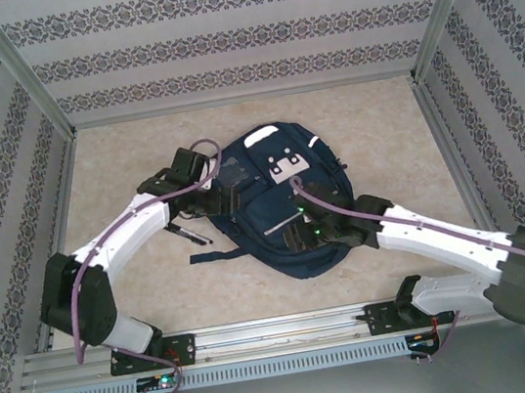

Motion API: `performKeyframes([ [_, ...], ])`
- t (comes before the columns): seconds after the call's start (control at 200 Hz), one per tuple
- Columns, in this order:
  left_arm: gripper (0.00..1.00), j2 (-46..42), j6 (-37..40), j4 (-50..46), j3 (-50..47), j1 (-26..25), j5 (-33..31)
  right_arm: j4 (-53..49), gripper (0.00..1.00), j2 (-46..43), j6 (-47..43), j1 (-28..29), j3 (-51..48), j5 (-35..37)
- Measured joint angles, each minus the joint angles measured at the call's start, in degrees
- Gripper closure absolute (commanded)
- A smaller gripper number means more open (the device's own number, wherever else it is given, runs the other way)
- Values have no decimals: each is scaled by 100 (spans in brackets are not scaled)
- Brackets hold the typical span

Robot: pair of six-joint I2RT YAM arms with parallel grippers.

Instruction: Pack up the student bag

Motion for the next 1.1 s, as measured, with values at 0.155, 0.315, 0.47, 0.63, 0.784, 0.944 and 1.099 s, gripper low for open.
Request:
performKeyframes([
  [0.155, 29, 586, 127, 282, 90, 24, 258, 144, 67, 754, 356, 46, -31, 35],
  [0.315, 34, 1084, 70, 496, 267, -96, 535, 332, 70, 861, 769, -254, -472, 98],
  [0.47, 37, 1141, -129, 702, 267, -437, 697, 435, 70, 568, 815, -1062, -942, 201],
  [0.63, 40, 1276, -426, 957, 267, -925, 822, 612, 67, 170, 496, -2157, -1211, 348],
  [0.784, 41, 1375, -636, 1029, 365, -1392, 885, 660, 62, -87, 234, -2935, -1231, 424],
  [0.944, 40, 1353, -734, 828, 726, -1547, 920, 354, 59, -551, 280, -2916, -1047, 356],
  [1.099, 31, 981, -695, 481, 964, -1508, 662, 142, 60, -1045, 951, -1971, -1001, 372],
])
